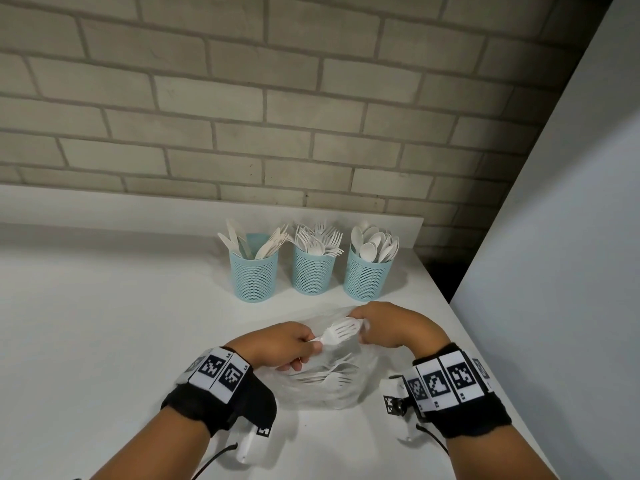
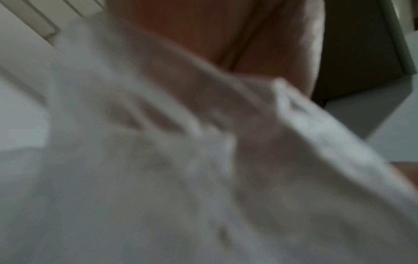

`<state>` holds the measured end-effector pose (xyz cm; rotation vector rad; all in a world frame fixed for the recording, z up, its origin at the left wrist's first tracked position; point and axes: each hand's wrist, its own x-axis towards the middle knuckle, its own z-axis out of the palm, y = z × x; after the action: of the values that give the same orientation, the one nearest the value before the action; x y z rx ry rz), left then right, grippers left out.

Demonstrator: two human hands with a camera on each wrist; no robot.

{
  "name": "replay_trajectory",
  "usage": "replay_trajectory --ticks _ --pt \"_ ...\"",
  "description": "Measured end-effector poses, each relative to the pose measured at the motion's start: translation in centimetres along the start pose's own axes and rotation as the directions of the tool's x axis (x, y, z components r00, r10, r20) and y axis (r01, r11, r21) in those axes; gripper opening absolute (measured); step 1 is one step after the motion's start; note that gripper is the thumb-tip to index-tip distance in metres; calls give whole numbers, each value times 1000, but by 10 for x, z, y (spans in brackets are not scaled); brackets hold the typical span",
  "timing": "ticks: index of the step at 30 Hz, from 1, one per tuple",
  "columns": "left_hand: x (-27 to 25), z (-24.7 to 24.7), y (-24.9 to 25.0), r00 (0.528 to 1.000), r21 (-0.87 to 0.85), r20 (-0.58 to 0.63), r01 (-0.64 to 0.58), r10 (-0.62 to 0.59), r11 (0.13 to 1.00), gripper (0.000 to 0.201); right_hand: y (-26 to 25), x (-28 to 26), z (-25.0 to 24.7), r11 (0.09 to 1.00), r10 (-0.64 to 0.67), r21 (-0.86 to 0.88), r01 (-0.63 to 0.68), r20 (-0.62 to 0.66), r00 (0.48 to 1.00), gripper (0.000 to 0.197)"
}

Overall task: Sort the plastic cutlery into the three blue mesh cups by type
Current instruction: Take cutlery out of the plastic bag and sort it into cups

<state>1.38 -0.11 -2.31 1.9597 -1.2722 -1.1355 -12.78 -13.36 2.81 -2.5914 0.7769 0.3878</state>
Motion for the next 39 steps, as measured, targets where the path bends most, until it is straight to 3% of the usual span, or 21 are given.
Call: replay_trajectory --ticks 2,6,14,21,28,30,33,36,37,39 --pt "0 -1 1 1000 61 -30 -4 6 998 25 -1 0 -3 999 3 41 -3 2 1000 47" --pt "6 4 -4 994 440 -111 41 9 897 29 -4 0 -4 998 36 52 -36 7 999 53" --pt "16 11 -9 993 615 -117 80 -9 785 52 -5 1 -1 999 38 19 -39 16 999 56" --pt "13 11 -8 999 633 -42 32 -7 774 39 -1 1 -1 998 56 1 -56 5 998 54" --pt "-3 -15 1 996 376 17 -87 87 923 19 1 -2 -3 1000 20 15 -20 -1 1000 42" --pt "-7 -19 2 993 164 25 -120 118 979 7 0 -1 -3 999 12 -34 -11 18 1000 24" --pt "-9 -22 5 988 -149 -31 -157 154 976 4 -4 -3 -5 995 56 -86 -51 57 997 10" --pt "-7 -23 11 981 -336 -151 -168 123 927 8 0 1 -12 998 -49 45 49 2 999 62" --pt "-6 -24 14 979 -392 -176 -164 101 905 9 -1 0 -15 981 -110 156 114 -32 993 66" --pt "-4 -25 19 981 -498 -186 -146 59 855 9 -5 -2 -21 898 -184 386 210 -104 977 53"
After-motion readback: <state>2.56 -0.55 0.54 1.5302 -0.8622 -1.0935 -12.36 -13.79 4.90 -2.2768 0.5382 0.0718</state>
